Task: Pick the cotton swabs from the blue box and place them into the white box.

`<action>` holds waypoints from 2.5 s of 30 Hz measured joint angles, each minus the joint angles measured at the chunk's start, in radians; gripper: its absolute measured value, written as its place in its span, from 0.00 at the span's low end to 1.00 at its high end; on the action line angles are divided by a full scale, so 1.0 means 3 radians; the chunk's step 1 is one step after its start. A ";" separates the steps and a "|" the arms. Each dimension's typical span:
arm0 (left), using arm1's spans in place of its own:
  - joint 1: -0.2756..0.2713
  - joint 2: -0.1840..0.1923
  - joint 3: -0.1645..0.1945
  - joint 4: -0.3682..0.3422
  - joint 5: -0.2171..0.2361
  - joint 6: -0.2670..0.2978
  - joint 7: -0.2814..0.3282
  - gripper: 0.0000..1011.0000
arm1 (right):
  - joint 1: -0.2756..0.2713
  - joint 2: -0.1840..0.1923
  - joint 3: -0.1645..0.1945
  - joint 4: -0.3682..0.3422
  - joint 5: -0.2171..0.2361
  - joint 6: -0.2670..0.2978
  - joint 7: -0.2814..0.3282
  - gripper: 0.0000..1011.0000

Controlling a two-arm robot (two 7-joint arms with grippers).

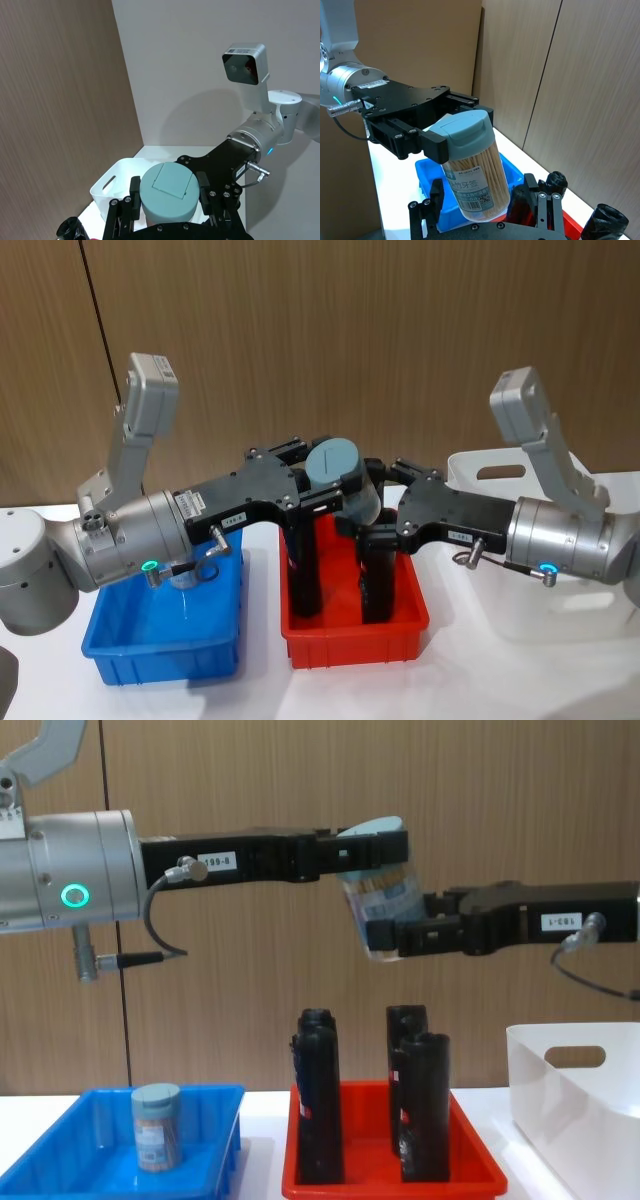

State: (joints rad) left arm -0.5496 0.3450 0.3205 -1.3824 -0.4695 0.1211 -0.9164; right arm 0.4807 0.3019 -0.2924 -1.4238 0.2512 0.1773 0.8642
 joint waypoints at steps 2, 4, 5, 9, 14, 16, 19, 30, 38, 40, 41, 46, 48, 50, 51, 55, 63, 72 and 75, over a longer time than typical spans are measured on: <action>0.0000 0.0000 0.0000 0.0000 0.0000 0.0000 0.0000 0.66 | 0.0004 -0.0002 -0.0006 0.0008 -0.0002 -0.0004 0.0001 0.99; 0.0000 0.0000 0.0000 0.0000 0.0000 0.0000 0.0000 0.66 | 0.0010 -0.0003 -0.0016 0.0018 -0.0004 -0.0013 0.0003 0.99; 0.0000 0.0000 0.0000 0.0000 0.0000 0.0000 0.0000 0.66 | 0.0012 -0.0004 -0.0021 0.0022 -0.0005 -0.0019 0.0003 0.99; 0.0000 0.0000 0.0000 0.0000 0.0000 0.0000 0.0000 0.66 | 0.0019 -0.0005 -0.0033 0.0029 -0.0006 -0.0032 0.0003 0.99; 0.0000 0.0000 0.0000 0.0000 0.0000 0.0000 0.0000 0.66 | 0.0024 -0.0005 -0.0046 0.0032 -0.0005 -0.0050 0.0003 0.95; 0.0000 0.0000 0.0000 0.0000 0.0000 0.0000 0.0000 0.66 | 0.0027 -0.0005 -0.0053 0.0032 -0.0002 -0.0057 0.0003 0.90; 0.0000 0.0000 0.0000 0.0000 0.0000 0.0000 0.0000 0.66 | 0.0030 -0.0003 -0.0060 0.0032 0.0005 -0.0070 0.0001 0.81; 0.0000 0.0000 -0.0001 -0.0001 -0.0005 -0.0003 0.0001 0.66 | 0.0038 0.0004 -0.0085 0.0022 0.0014 -0.0106 -0.0018 0.66; 0.0000 0.0000 -0.0002 -0.0001 -0.0008 -0.0007 0.0001 0.66 | 0.0043 0.0011 -0.0103 0.0014 0.0032 -0.0132 -0.0033 0.66; 0.0000 0.0000 0.0000 0.0000 -0.0002 -0.0002 0.0002 0.66 | 0.0045 0.0013 -0.0109 0.0010 0.0035 -0.0137 -0.0037 0.66; 0.0001 0.0001 0.0003 0.0001 0.0003 0.0001 -0.0002 0.70 | 0.0046 0.0011 -0.0109 0.0004 0.0042 -0.0145 -0.0042 0.66; 0.0001 0.0000 0.0003 0.0001 0.0004 0.0002 -0.0002 0.83 | 0.0049 0.0016 -0.0119 -0.0003 0.0055 -0.0157 -0.0047 0.66; 0.0001 0.0000 0.0003 0.0001 0.0004 0.0002 -0.0002 0.89 | 0.0049 0.0018 -0.0122 -0.0005 0.0057 -0.0158 -0.0048 0.66; 0.0001 0.0000 0.0002 0.0001 0.0004 0.0002 -0.0002 0.93 | 0.0050 0.0022 -0.0126 -0.0009 0.0060 -0.0160 -0.0049 0.66; 0.0001 0.0000 0.0002 0.0001 0.0004 0.0002 -0.0002 0.97 | 0.0050 0.0023 -0.0128 -0.0011 0.0061 -0.0161 -0.0049 0.66; 0.0001 0.0000 0.0002 0.0001 0.0004 0.0002 -0.0002 0.99 | 0.0051 0.0027 -0.0136 -0.0015 0.0067 -0.0163 -0.0051 0.66; 0.0000 0.0000 0.0000 0.0000 0.0002 0.0000 -0.0001 0.99 | 0.0056 0.0033 -0.0149 -0.0018 0.0091 -0.0170 -0.0058 0.66; 0.0000 0.0000 0.0000 0.0000 0.0000 0.0000 0.0000 0.99 | 0.0064 0.0040 -0.0163 0.0000 0.0115 -0.0179 -0.0078 0.66; 0.0000 0.0000 0.0000 0.0000 0.0000 0.0000 0.0000 0.99 | 0.0070 0.0042 -0.0164 0.0020 0.0117 -0.0182 -0.0094 0.66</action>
State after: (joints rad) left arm -0.5496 0.3450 0.3204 -1.3825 -0.4695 0.1209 -0.9163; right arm 0.5016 0.3146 -0.3417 -1.4177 0.2863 0.1227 0.8360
